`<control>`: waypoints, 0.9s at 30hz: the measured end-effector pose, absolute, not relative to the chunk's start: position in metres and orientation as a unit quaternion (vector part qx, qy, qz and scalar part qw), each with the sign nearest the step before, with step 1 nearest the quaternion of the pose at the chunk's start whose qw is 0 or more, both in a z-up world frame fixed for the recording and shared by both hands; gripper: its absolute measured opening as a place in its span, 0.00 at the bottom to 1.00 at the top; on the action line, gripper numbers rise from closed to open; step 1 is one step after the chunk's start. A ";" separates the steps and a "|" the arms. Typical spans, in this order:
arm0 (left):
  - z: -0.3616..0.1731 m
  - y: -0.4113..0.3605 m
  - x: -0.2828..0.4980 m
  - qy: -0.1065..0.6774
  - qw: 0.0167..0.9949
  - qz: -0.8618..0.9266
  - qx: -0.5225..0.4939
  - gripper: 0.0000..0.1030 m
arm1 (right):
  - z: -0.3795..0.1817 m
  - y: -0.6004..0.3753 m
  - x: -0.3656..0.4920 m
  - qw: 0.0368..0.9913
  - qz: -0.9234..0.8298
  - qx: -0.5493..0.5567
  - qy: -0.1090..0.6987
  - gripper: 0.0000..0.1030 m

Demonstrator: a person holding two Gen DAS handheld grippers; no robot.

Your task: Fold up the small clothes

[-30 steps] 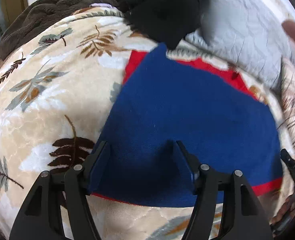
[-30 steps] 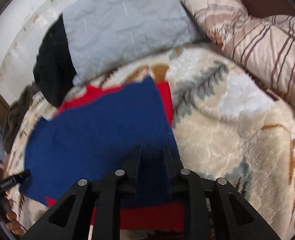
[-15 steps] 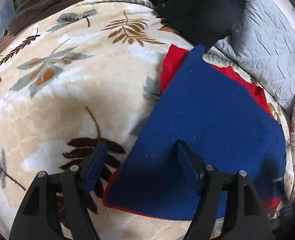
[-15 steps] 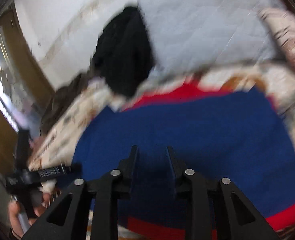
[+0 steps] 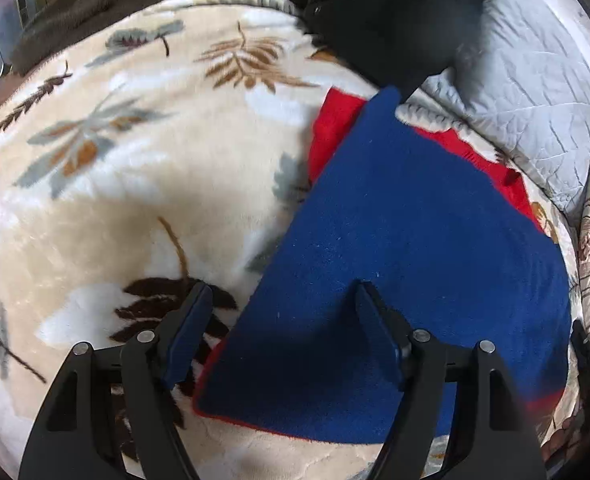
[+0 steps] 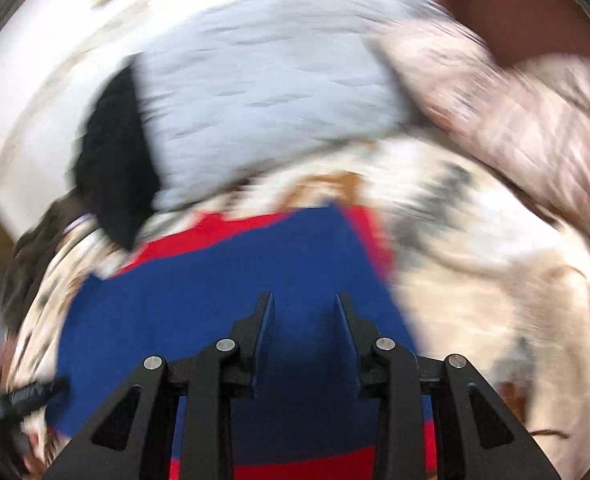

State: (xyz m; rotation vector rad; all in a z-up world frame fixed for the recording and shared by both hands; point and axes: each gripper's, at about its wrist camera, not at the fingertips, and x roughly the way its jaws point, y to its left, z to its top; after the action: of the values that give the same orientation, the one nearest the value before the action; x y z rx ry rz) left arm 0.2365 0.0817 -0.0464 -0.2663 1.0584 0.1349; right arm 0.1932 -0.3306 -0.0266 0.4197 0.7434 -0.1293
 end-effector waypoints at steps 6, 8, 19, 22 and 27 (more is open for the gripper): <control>-0.042 0.081 0.234 0.495 0.856 0.069 -0.127 0.75 | -0.039 -0.356 0.195 0.889 -0.056 0.239 0.386 0.28; -0.041 0.080 0.234 0.494 0.859 0.069 -0.120 0.75 | -0.025 -0.354 0.184 0.906 -0.059 0.239 0.343 0.32; -0.046 0.081 0.236 0.499 0.856 0.069 -0.118 0.76 | -0.045 -0.336 0.200 0.896 -0.066 0.192 0.394 0.40; -0.046 0.081 0.237 0.501 0.855 0.068 -0.119 0.76 | -0.040 -0.336 0.194 0.900 -0.071 0.208 0.376 0.40; -0.046 0.083 0.239 0.505 0.851 0.065 -0.127 0.76 | -0.029 -0.324 0.185 0.913 -0.057 0.197 0.352 0.40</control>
State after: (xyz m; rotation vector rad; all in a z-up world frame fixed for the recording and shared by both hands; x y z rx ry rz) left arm 0.2393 0.0834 -0.0460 -0.2671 1.0628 0.1366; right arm 0.1854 -0.3242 -0.0287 0.4053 0.7254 -0.1179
